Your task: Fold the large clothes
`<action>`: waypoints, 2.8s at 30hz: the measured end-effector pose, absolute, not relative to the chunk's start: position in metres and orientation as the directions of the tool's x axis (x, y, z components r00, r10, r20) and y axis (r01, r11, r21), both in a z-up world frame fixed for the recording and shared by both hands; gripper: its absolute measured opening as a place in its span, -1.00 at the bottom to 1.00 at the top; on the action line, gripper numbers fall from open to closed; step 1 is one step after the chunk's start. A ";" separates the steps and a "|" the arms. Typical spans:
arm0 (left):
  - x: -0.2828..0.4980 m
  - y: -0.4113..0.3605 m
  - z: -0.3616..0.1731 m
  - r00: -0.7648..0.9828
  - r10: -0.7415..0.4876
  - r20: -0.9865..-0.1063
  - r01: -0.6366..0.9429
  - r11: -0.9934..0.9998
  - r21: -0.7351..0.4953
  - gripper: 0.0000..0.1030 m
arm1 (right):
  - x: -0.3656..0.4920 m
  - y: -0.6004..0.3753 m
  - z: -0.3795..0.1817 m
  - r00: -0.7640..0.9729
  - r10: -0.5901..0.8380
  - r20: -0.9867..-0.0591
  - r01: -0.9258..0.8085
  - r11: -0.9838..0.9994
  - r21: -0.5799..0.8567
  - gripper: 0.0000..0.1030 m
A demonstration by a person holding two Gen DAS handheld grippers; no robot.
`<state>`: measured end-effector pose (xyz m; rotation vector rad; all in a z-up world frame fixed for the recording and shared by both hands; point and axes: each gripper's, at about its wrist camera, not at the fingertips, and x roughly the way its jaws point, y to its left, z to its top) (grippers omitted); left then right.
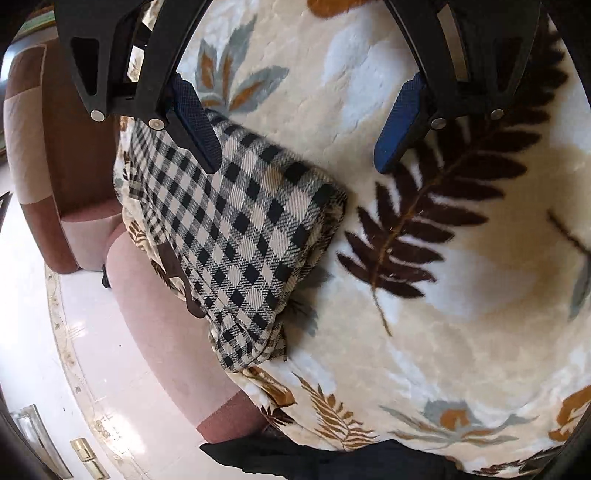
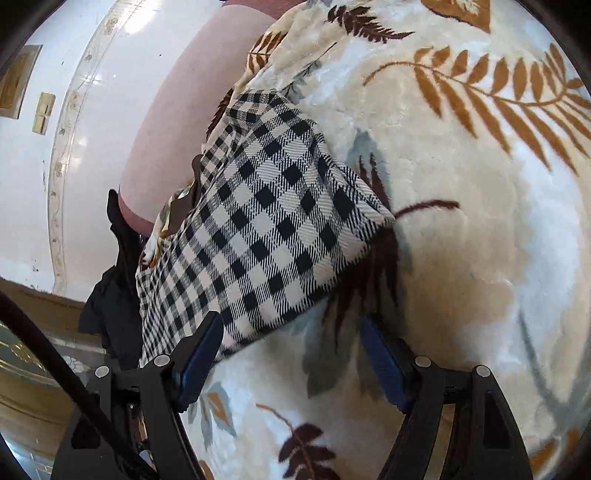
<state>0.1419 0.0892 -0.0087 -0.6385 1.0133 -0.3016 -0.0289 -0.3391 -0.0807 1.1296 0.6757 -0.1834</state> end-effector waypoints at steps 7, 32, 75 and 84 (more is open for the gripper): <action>0.165 0.074 -0.010 0.527 -0.513 -0.677 -0.027 0.786 -0.617 0.65 | -0.010 -0.349 -0.083 0.830 0.162 -0.534 0.420 0.448 0.789 0.61; 0.191 0.037 0.005 0.554 -0.350 -0.756 0.038 0.917 -0.396 -0.83 | 0.061 -0.367 -0.075 0.816 0.123 -0.565 0.436 0.511 0.741 -0.61; 0.055 0.076 0.083 0.677 -0.245 -0.694 0.145 0.969 -0.201 -0.16 | -0.112 -0.329 -0.007 0.818 0.028 -0.575 0.394 0.702 0.594 -0.22; 0.120 0.020 0.040 0.607 -0.166 -0.777 0.171 0.982 -0.076 -0.16 | -0.003 -0.270 -0.005 0.763 0.162 -0.626 0.220 0.845 0.487 -0.23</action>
